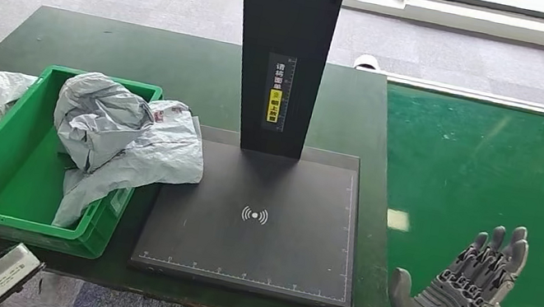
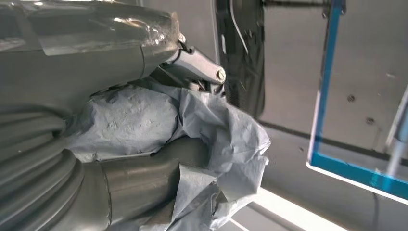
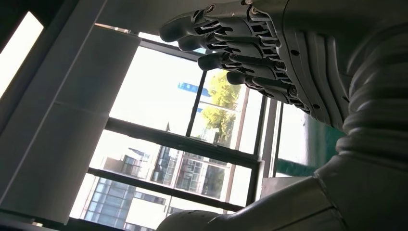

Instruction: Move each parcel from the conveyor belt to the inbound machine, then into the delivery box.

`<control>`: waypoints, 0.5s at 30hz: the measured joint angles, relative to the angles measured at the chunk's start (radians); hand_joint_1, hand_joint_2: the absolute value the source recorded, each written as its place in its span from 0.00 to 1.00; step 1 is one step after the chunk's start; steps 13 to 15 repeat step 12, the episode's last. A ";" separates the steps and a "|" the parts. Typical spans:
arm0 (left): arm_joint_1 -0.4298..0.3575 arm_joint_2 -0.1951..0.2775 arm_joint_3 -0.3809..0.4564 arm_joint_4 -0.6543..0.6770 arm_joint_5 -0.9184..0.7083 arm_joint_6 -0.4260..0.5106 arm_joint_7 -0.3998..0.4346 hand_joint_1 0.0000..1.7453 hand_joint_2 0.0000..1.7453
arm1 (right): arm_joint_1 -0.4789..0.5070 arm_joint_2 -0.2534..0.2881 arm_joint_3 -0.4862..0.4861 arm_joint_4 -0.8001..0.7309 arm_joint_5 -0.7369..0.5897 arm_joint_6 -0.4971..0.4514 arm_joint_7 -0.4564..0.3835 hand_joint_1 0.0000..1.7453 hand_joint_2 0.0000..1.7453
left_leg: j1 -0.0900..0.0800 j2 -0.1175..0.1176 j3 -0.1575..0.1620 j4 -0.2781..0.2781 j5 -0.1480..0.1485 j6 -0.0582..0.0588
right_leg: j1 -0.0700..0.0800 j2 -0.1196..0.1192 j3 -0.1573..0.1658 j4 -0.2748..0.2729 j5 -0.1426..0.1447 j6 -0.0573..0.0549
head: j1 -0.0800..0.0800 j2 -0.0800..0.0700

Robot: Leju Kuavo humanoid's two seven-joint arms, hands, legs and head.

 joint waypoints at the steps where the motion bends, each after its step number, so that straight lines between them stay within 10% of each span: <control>1: 0.002 0.000 0.009 -0.010 0.000 0.000 0.000 1.00 1.00 | 0.000 -0.003 0.002 0.002 0.000 0.002 0.000 0.00 1.00 | 0.000 0.000 0.000 0.000 0.000 0.000 | 0.000 0.000 0.000 0.000 0.000 0.000 | 0.000 0.000; 15: 0.013 -0.002 0.056 -0.057 0.002 -0.001 0.000 1.00 1.00 | -0.001 -0.015 0.011 0.017 0.002 0.009 0.000 0.00 1.00 | 0.000 0.000 0.000 0.000 0.000 0.000 | 0.000 0.000 0.000 0.000 0.000 0.000 | 0.000 0.000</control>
